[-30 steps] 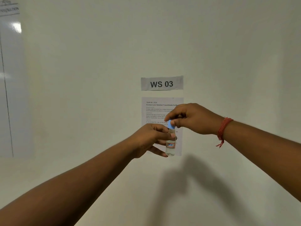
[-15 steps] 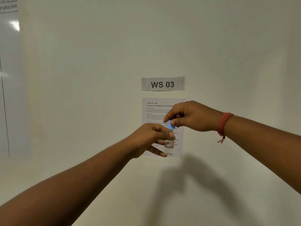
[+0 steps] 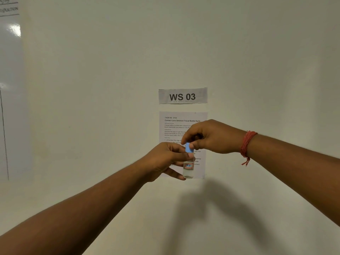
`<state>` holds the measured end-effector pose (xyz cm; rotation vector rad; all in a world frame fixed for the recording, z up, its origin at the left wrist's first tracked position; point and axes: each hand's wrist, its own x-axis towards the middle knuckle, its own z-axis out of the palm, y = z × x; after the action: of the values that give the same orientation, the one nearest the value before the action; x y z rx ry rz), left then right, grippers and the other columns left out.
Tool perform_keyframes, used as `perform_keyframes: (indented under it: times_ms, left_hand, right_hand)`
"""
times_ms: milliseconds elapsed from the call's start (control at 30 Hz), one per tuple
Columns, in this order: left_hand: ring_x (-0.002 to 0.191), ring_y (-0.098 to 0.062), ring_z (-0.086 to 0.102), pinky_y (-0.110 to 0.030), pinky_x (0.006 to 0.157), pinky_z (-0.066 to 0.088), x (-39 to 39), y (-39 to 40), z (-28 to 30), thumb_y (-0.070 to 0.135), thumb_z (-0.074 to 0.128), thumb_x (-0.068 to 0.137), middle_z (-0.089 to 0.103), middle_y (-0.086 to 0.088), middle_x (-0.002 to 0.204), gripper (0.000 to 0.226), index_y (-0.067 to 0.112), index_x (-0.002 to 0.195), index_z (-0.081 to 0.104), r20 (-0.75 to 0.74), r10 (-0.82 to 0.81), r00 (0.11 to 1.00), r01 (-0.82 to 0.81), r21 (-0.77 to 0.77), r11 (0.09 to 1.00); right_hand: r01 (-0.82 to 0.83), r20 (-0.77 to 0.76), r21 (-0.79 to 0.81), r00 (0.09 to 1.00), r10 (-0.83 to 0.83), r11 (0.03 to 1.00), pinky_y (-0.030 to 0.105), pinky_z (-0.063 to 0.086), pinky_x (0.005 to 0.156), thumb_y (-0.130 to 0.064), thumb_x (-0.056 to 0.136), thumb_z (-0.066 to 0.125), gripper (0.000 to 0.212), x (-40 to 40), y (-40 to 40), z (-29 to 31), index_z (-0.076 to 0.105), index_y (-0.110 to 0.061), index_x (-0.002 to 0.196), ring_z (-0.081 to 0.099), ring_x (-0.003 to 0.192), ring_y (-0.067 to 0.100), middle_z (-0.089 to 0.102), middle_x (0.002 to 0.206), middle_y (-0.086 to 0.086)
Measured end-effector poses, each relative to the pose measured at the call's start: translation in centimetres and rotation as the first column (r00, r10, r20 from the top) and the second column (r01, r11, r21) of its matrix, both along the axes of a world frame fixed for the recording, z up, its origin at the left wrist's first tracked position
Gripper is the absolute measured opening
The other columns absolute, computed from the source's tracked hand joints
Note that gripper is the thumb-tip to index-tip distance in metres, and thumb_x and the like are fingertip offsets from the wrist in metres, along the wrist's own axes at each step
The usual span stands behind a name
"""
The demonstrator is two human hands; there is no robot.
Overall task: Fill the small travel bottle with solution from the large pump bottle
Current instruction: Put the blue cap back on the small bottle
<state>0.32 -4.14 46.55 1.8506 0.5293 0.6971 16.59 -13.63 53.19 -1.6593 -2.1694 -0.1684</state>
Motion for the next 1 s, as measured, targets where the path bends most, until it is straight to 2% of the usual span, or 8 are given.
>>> perform_keyframes:
  times_ms: [333, 467, 600, 833, 900, 1000]
  left_hand:
    - [0.103, -0.027, 0.074, -0.057, 0.085, 0.061, -0.4, -0.4, -0.4, 0.021, 0.072, 0.092, 0.078, -0.009, 0.108, 0.024, 0.007, 0.112, 0.075, -0.022, -0.03, 0.999, 0.031, 0.031, 0.999]
    - [0.102, -0.027, 0.074, -0.056, 0.084, 0.062, -0.4, -0.7, -0.4, 0.02, 0.071, 0.093, 0.078, -0.01, 0.109, 0.024, 0.007, 0.112, 0.075, -0.036, -0.026, 0.999, 0.028, 0.05, 0.998]
    - [0.098, -0.024, 0.076, -0.052, 0.082, 0.063, -0.4, -0.8, -0.5, 0.018, 0.07, 0.094, 0.079, -0.006, 0.103, 0.014, 0.013, 0.105, 0.077, -0.021, -0.056, 0.998, 0.057, 0.048, 0.997]
    - [0.1, -0.024, 0.075, -0.055, 0.083, 0.062, -0.3, -1.2, -0.6, 0.016, 0.069, 0.095, 0.079, -0.007, 0.106, 0.017, 0.009, 0.109, 0.075, 0.005, -0.049, 0.999, 0.049, 0.052, 0.997]
    - [0.101, -0.024, 0.075, -0.054, 0.083, 0.062, -0.2, -1.2, -0.7, 0.017, 0.069, 0.095, 0.079, -0.007, 0.106, 0.018, 0.008, 0.11, 0.075, 0.009, -0.052, 0.999, 0.052, 0.048, 0.997]
    - [0.101, -0.024, 0.075, -0.054, 0.083, 0.062, 0.0, -1.3, -0.7, 0.018, 0.069, 0.095, 0.079, -0.007, 0.106, 0.018, 0.009, 0.11, 0.075, 0.012, -0.049, 0.999, 0.048, 0.044, 0.998]
  right_hand:
    - [0.011, 0.048, -0.041, 0.999, -0.009, 0.999, 0.011, 0.046, 0.074, -0.02, 0.091, 0.066, 0.02, -0.2, -0.1, 0.1, 0.066, -0.029, 0.109, 0.062, 0.087, 0.001, 0.062, 0.094, -0.02]
    - [0.027, 0.067, -0.057, 0.997, -0.023, 0.998, 0.018, 0.053, 0.078, -0.024, 0.091, 0.066, 0.017, -0.3, 0.0, 0.2, 0.067, -0.026, 0.108, 0.066, 0.086, 0.006, 0.068, 0.095, -0.013]
    - [0.054, 0.088, -0.042, 0.995, -0.051, 0.998, 0.018, 0.051, 0.071, -0.03, 0.09, 0.067, 0.014, -0.5, -0.3, 0.3, 0.067, -0.022, 0.101, 0.065, 0.079, 0.008, 0.071, 0.091, -0.007]
    - [0.107, 0.178, 0.006, 0.978, -0.107, 0.994, 0.028, 0.051, 0.07, -0.043, 0.09, 0.063, 0.025, -0.6, -0.5, 0.2, 0.063, -0.018, 0.09, 0.056, 0.069, 0.008, 0.066, 0.082, -0.002]
    - [0.115, 0.191, 0.009, 0.975, -0.114, 0.993, 0.029, 0.051, 0.072, -0.044, 0.091, 0.061, 0.025, -0.5, -0.6, 0.2, 0.064, -0.019, 0.093, 0.056, 0.072, 0.009, 0.065, 0.083, -0.003]
    - [0.099, 0.157, 0.009, 0.983, -0.099, 0.995, 0.023, 0.049, 0.076, -0.042, 0.093, 0.059, 0.026, -0.3, -0.7, 0.2, 0.064, -0.026, 0.113, 0.061, 0.084, 0.009, 0.066, 0.101, -0.006]
